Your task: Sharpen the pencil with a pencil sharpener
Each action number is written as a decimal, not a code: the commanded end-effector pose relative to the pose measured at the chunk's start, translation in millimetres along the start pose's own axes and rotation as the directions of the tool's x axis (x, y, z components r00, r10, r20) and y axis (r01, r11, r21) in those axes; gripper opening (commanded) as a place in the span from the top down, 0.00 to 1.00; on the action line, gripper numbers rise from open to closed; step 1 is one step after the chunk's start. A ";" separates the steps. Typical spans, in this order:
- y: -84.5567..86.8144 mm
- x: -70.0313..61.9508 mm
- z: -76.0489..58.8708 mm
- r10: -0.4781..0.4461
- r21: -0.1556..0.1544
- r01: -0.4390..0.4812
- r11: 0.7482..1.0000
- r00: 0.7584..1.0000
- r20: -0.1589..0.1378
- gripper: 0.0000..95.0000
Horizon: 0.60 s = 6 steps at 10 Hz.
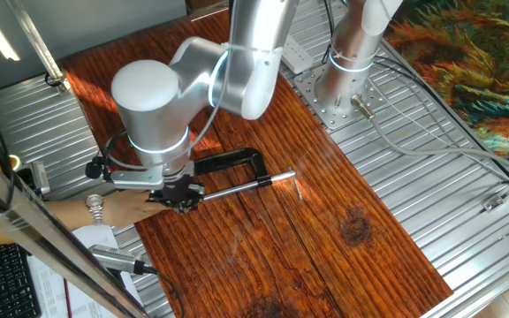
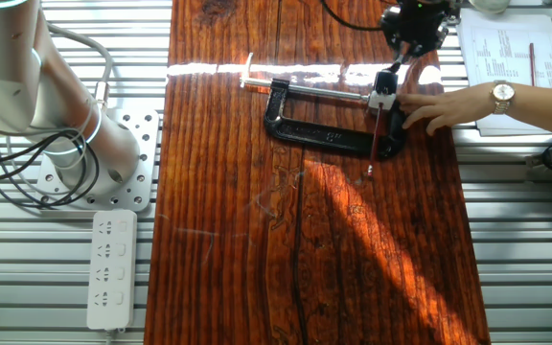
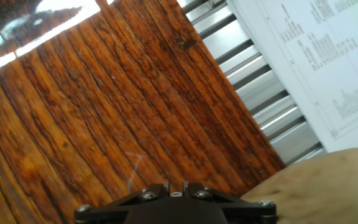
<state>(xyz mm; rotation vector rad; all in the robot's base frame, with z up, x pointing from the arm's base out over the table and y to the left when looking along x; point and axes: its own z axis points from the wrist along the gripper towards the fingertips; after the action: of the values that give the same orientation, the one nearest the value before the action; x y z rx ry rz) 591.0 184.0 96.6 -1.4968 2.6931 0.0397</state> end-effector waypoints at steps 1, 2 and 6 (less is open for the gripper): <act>8.4 6.7 1.3 -0.009 0.009 0.009 1.000 1.000 0.006 1.00; 8.5 6.3 -2.0 -0.013 0.008 0.013 1.000 1.000 0.006 1.00; 12.2 14.4 -0.5 -0.034 0.009 0.034 0.999 0.999 0.016 1.00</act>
<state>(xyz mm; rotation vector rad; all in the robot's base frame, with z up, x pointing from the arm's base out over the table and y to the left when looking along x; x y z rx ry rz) 575.7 181.7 97.5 -1.5346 2.6618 0.0254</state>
